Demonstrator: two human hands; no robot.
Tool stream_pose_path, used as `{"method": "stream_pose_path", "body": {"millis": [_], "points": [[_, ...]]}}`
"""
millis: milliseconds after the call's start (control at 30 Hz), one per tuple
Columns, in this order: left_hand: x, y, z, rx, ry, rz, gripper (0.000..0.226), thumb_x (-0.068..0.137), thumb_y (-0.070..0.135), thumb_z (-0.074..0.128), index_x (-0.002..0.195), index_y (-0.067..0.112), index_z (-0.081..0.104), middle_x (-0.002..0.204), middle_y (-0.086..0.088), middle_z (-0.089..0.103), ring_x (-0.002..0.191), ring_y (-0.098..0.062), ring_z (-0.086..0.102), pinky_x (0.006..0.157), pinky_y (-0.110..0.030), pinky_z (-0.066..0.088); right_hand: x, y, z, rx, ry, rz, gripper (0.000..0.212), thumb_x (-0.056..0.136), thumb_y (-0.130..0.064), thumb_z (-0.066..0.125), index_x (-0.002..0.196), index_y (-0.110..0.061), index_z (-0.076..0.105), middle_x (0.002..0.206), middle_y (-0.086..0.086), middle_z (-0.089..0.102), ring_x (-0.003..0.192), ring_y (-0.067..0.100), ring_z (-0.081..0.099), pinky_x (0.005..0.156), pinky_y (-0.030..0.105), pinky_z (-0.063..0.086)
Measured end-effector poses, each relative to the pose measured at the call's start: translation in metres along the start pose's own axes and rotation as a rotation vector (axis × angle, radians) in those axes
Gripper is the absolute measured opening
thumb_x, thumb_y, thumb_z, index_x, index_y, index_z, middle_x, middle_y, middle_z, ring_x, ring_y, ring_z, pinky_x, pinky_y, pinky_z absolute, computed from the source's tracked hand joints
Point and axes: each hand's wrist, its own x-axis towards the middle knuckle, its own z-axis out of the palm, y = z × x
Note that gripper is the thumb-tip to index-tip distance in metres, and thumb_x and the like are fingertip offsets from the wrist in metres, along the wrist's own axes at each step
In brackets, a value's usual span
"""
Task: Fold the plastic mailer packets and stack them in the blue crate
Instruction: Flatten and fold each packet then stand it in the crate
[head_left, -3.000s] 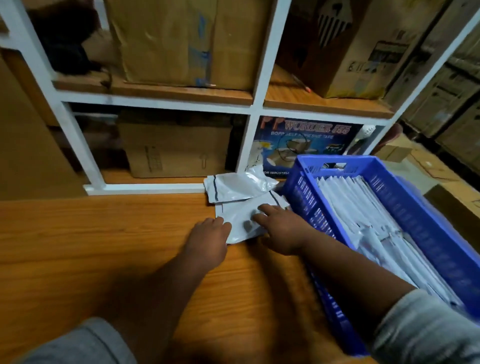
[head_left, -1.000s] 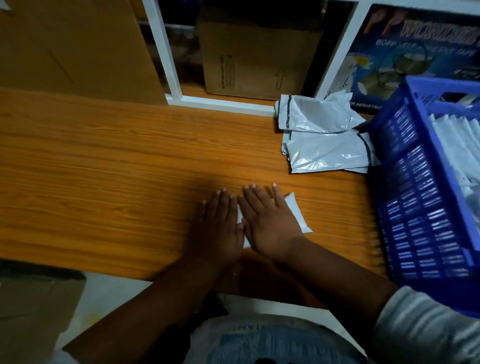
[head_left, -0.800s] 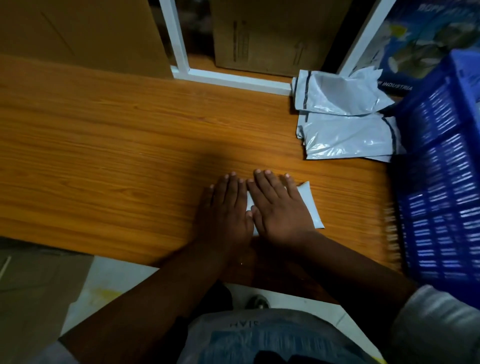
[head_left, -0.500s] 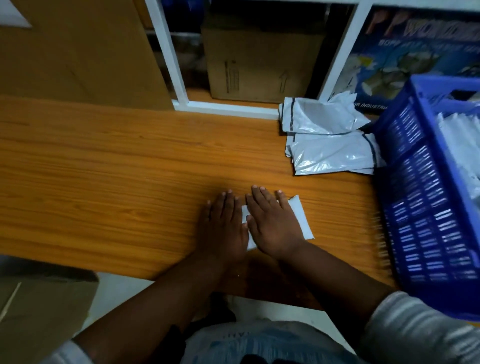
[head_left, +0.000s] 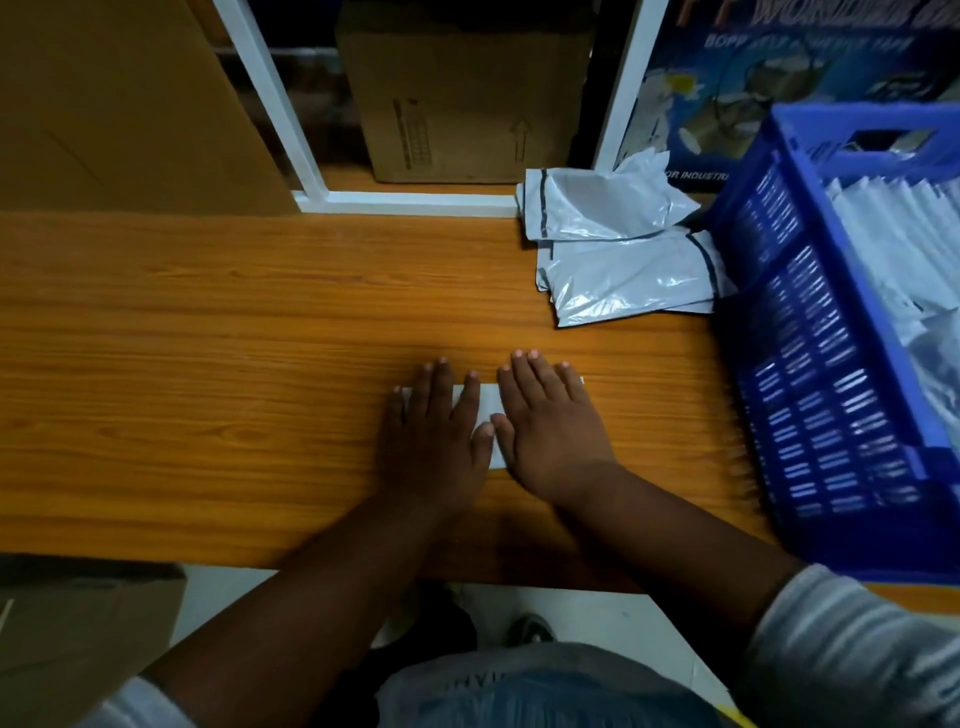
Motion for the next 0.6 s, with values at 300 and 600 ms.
{"method": "stream_pose_path", "body": {"millis": [300,600], "points": [[0.002,-0.001,-0.007,-0.011,-0.03,0.033,0.075,0.106,0.06,0.014,0.172,0.024,0.02,0.179,-0.016,0.005,0.166,-0.036,0.003,0.129,-0.066,0.008,0.003,0.019,0.006,0.364,0.076,-0.01,0.065,0.113,-0.052,0.028,0.167,-0.017,0.03,0.178,0.007,0.019,0.165,0.025,0.009,0.132,0.055,0.011],[-0.024,0.021,-0.02,0.005,0.135,0.164,0.071,0.106,0.045,0.037,0.164,0.004,0.037,0.175,-0.025,0.02,0.163,-0.042,0.016,0.125,-0.069,0.022,-0.048,0.028,-0.018,0.227,0.133,-0.045,0.075,0.11,-0.055,0.035,0.171,-0.017,0.014,0.18,0.009,-0.003,0.165,0.031,-0.008,0.131,0.061,0.003]]}}
